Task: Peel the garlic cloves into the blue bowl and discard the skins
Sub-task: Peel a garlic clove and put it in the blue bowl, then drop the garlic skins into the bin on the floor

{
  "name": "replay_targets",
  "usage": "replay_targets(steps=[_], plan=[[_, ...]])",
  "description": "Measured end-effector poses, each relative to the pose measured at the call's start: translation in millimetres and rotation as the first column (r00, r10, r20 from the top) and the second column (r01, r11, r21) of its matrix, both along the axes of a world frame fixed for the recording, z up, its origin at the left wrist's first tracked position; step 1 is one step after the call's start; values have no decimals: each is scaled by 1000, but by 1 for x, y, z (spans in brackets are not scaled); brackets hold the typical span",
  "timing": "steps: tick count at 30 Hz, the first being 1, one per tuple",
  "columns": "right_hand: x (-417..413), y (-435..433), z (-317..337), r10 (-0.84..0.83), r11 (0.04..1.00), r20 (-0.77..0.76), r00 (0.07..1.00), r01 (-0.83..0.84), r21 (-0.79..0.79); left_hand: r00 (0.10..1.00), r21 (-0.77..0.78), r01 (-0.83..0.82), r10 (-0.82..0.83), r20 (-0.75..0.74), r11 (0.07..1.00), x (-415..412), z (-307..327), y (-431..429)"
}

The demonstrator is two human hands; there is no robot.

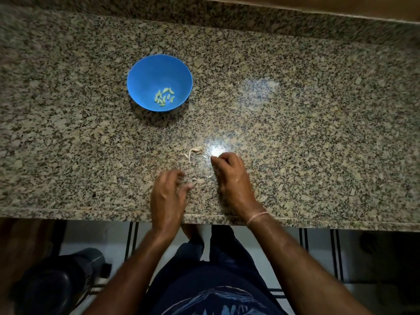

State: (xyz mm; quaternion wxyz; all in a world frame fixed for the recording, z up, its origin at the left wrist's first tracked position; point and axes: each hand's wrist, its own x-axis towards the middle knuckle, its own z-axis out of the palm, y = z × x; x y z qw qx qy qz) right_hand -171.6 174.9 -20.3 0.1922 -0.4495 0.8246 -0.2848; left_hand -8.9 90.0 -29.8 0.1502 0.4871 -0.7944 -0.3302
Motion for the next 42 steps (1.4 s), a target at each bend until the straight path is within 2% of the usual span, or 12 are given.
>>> replay_targets(steps=[5,10,13,17,27,31,37,42], plan=[[5,17,5,-211,973,152,966,222,-60,992,-29,125,-125,4,992,-19,-7,1],[7,14,8,-180,983,156,971,181,6,993,-28,119,-120,-17,992,-50,-7,-6],[1,12,11,-250,965,233,940,260,-13,995,4,92,-92,-49,996,-58,-9,-5],[-8,23,13,-259,958,283,923,284,-49,995,-46,98,-98,-13,994,-63,-9,-3],[-40,44,11,-147,981,446,883,187,-46,977,-90,204,-197,85,975,-66,-5,8],[-51,45,10,-117,986,467,877,158,-49,991,-97,118,-111,78,988,-72,-3,14],[-56,39,12,-10,998,415,910,32,-46,993,-108,72,-62,100,991,-78,-4,13],[-54,32,9,98,995,264,959,-94,-28,990,-108,28,-13,140,994,-84,-4,16]])
